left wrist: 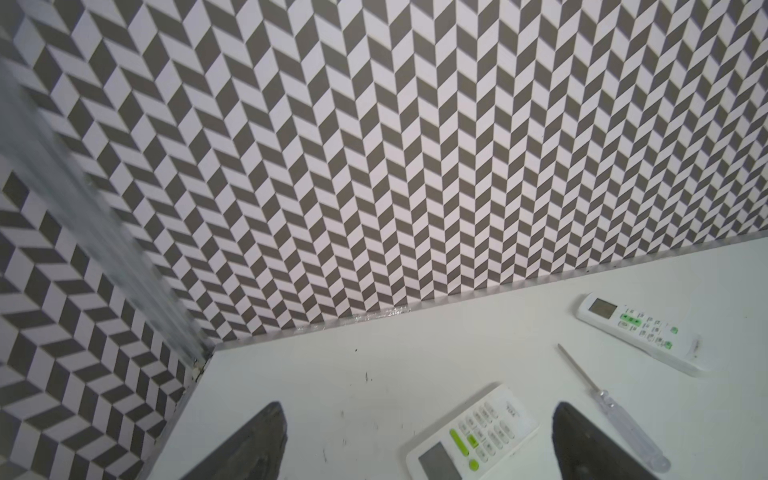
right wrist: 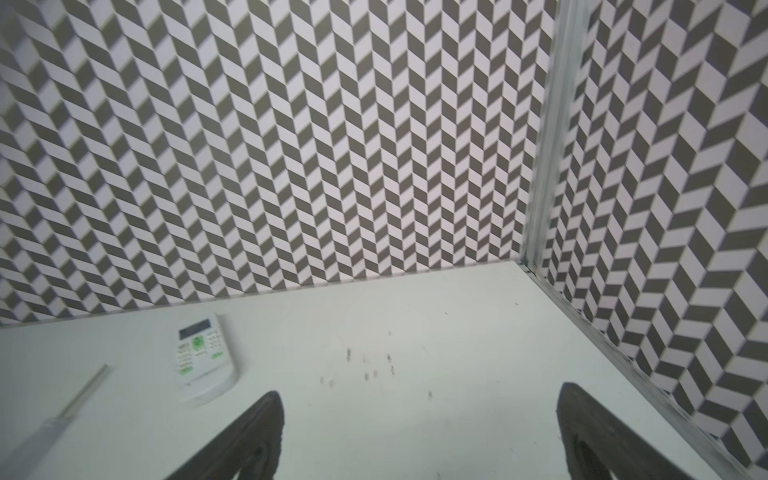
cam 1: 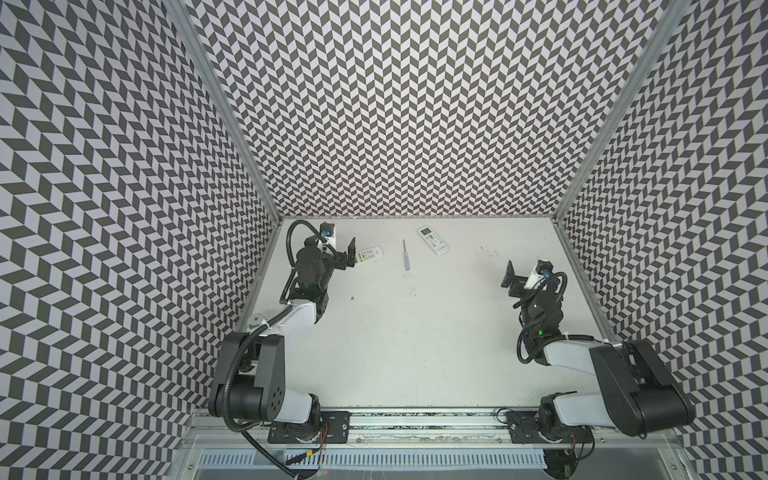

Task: Unload the batteries from the remote control
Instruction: 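Reach the right gripper to the farther white remote while the left arm advances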

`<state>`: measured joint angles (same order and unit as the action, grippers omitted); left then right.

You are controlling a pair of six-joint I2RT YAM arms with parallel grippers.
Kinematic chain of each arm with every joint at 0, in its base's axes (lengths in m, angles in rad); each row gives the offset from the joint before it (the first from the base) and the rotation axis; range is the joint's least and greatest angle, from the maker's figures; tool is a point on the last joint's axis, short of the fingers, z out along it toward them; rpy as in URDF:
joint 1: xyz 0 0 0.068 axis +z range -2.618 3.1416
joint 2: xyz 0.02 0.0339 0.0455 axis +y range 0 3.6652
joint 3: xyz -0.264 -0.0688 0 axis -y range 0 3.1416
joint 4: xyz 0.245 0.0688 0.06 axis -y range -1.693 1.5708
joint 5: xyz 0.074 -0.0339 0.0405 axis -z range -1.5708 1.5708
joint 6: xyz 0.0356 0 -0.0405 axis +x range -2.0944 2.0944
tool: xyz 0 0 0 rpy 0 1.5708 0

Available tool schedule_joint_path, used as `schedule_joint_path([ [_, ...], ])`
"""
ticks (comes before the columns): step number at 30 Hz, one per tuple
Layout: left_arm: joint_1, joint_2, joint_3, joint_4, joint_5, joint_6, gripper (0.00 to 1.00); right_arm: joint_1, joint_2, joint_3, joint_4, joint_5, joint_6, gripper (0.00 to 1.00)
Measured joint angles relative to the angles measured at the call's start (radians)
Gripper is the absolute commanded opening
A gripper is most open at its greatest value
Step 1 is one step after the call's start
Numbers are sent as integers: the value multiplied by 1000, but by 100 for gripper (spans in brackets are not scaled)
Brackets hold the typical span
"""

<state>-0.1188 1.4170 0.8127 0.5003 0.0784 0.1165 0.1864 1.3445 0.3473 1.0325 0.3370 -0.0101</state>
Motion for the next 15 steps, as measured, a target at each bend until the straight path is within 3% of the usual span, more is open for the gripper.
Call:
schedule_joint_path([
  [7,-44,-120,167,-328,33,-93,100,18,-5,265,-318,-124,74,99],
  [15,-13,-154,39,-428,143,-144,100,97,230,579,-608,-253,85,99],
])
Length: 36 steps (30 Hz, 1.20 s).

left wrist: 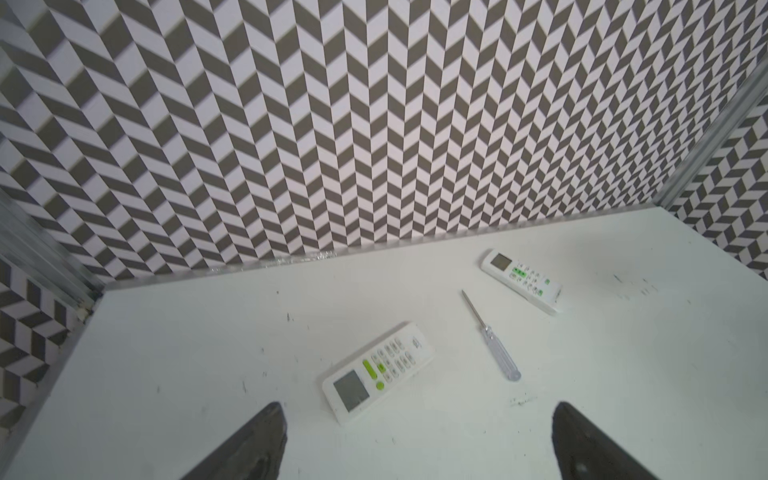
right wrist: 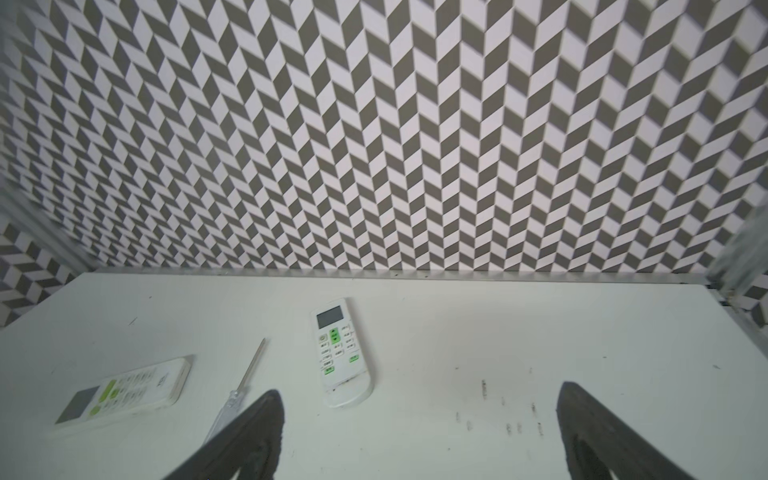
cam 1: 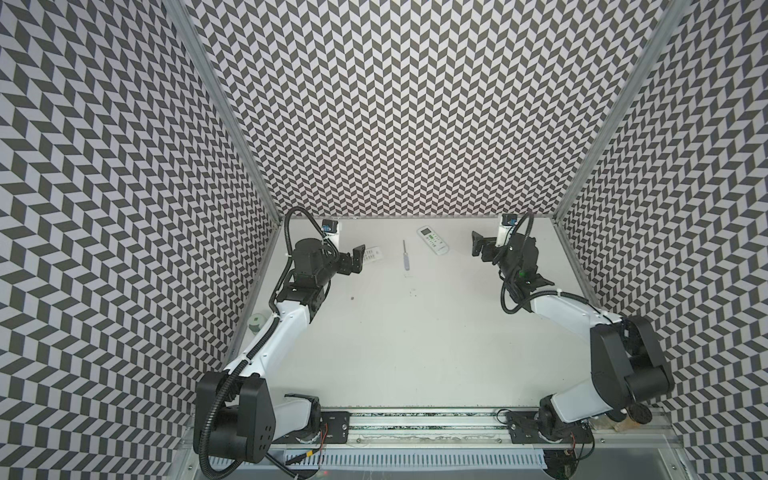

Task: Unload the batteries from the remote control
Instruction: 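Reach the right gripper to the farther white remote while the left arm advances, then close the right gripper on the remote's lower end and lift it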

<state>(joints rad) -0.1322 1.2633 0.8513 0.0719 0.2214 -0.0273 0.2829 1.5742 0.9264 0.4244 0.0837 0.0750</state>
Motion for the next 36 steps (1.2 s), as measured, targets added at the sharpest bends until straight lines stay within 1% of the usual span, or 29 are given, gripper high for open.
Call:
schedule_joint_path([
  [3,5,14,-3,-14,35,-13,100,34,110,96,-48,-40,-7,99],
  [8,-1,13,-3,-14,79,-21,100,64,360,384,-220,-109,-34,99],
  [11,-5,11,-3,-16,95,-24,100,73,477,526,-314,-127,-58,100],
  [14,-5,10,-3,-18,107,-25,100,74,542,589,-366,-138,-81,100],
  [18,-6,10,-3,-27,112,-27,100,74,595,628,-414,-152,-119,99],
  [28,-22,10,2,-45,113,-23,100,74,791,880,-575,-167,-189,100],
  [33,-26,10,2,-49,113,-15,100,75,892,1021,-647,-167,-199,100],
  [36,-25,10,4,-53,113,-15,100,79,931,1067,-671,-168,-200,99],
])
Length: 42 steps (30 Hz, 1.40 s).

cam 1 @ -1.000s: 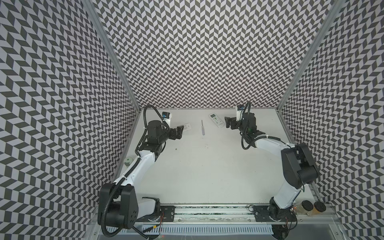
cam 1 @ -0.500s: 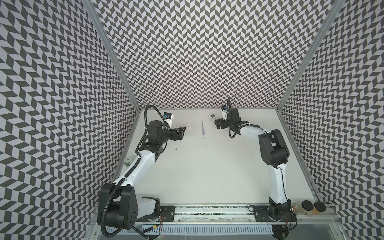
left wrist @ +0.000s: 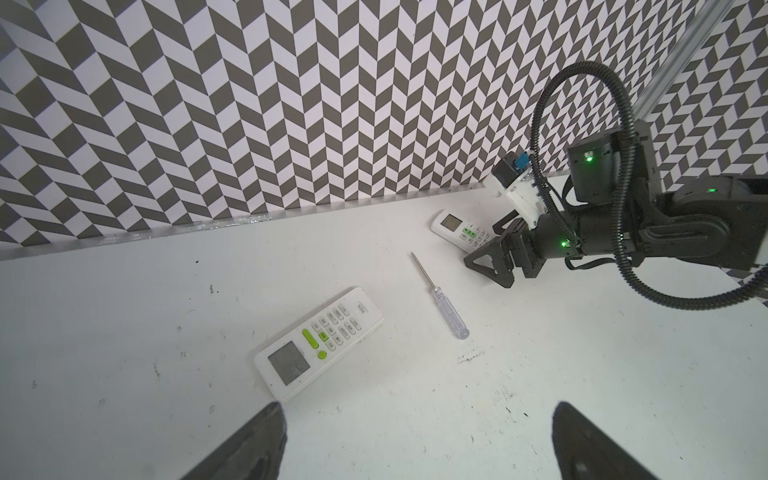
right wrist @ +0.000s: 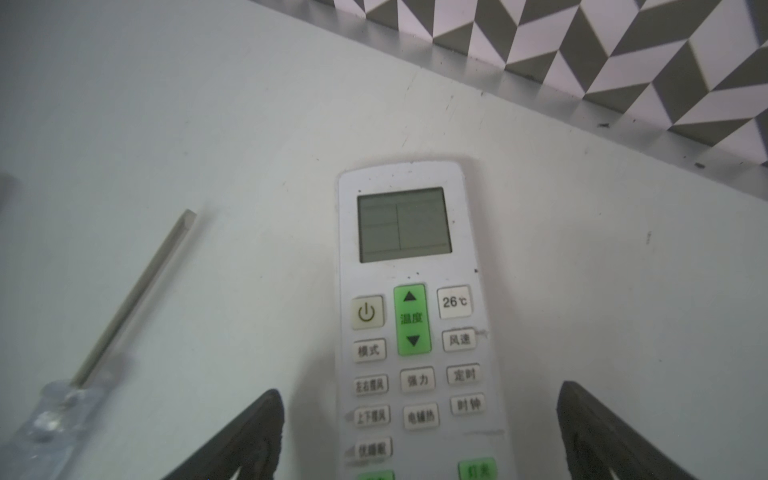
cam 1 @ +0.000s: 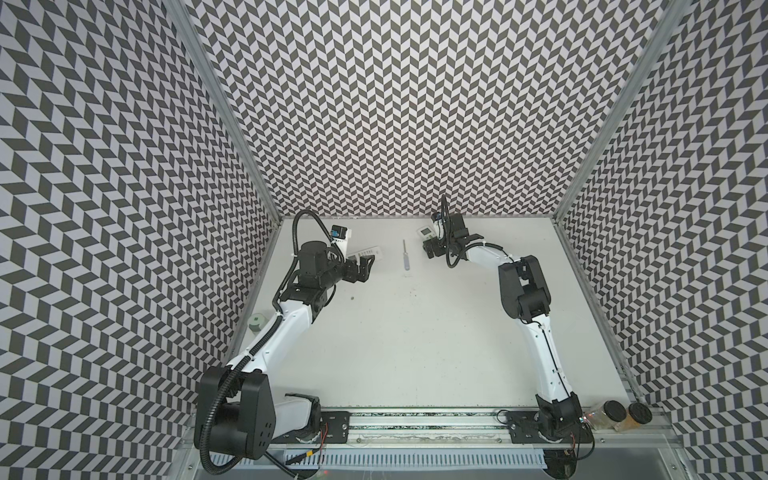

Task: Unload the batteries from the remote control
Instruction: 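Close the right gripper on the remote's lower end and lift it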

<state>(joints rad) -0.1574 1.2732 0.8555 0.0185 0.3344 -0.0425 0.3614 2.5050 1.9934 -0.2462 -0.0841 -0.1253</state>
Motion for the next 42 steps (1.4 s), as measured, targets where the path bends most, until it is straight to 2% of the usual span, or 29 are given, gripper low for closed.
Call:
schedule_joint_path([
  [7,0,-6,15,-7,-4,5,100,7,22,37,-15,-3,-3,91],
  [12,0,-6,15,-13,-11,18,100,9,34,52,-9,-1,-5,78],
  [25,-33,-21,19,-37,-6,72,100,9,40,41,38,-13,-5,55],
  [35,-70,-38,55,-82,55,184,100,10,-39,-53,20,-45,-33,53],
  [42,-181,3,203,-141,65,309,100,10,-229,-207,6,-102,-69,51],
])
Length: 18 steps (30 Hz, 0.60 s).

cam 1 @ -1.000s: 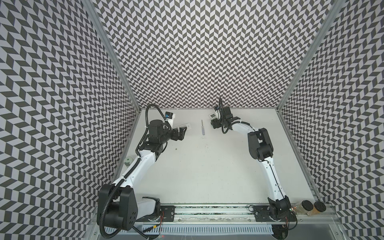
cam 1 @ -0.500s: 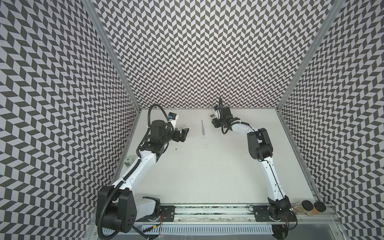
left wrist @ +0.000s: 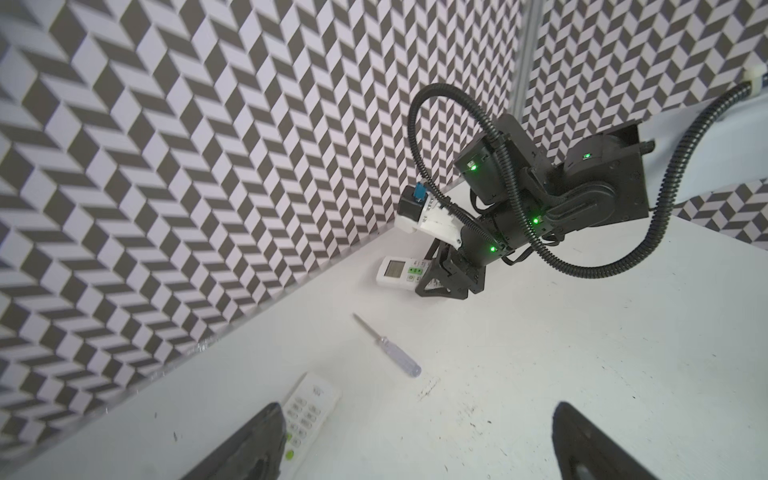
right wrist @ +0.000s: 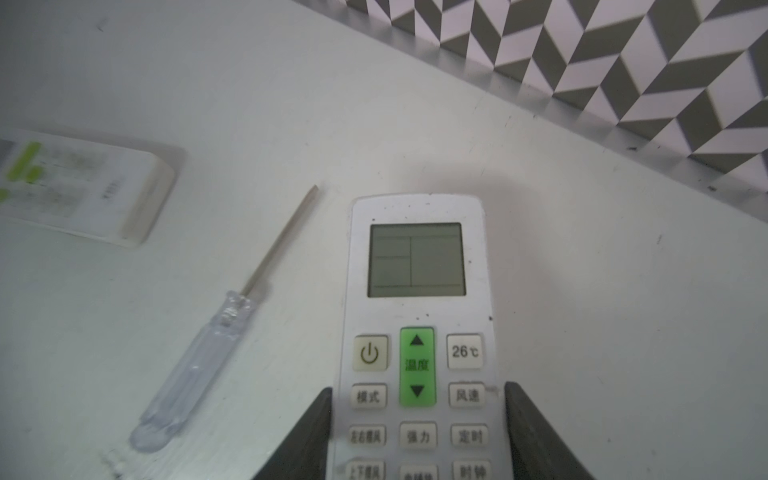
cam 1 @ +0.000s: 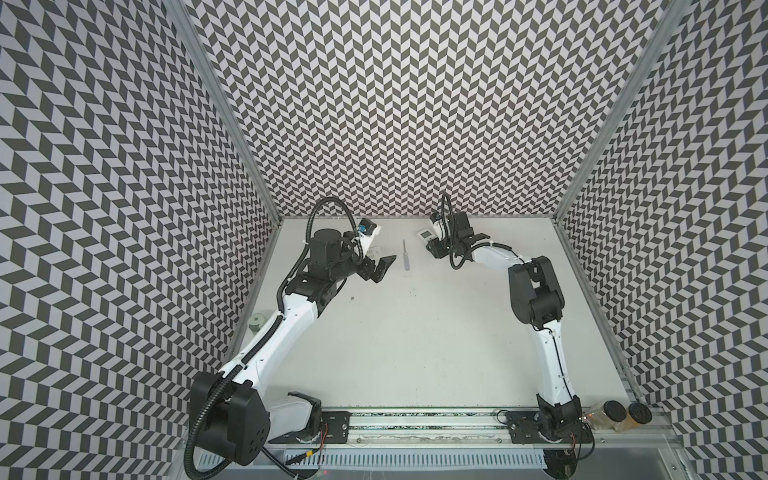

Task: Unload the batteries from the remote control
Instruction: 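Close the right gripper on the remote's lower end and lift it, then bring the remote toward the left gripper and grasp its top end with the left gripper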

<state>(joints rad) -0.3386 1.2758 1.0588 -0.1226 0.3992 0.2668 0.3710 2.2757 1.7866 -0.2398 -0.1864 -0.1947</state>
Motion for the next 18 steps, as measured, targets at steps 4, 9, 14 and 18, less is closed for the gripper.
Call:
schedule_joint_path([
  [4,-53,48,89,-59,-7,91,100,0,-146,-103,13,-41,-36,52],
  [9,-65,123,236,-135,22,220,100,0,-373,-322,89,-88,-79,52],
  [14,-76,148,371,-228,76,423,100,0,-513,-425,126,-159,-85,52],
  [18,-81,146,448,-291,117,620,100,0,-604,-489,129,-229,-83,54],
])
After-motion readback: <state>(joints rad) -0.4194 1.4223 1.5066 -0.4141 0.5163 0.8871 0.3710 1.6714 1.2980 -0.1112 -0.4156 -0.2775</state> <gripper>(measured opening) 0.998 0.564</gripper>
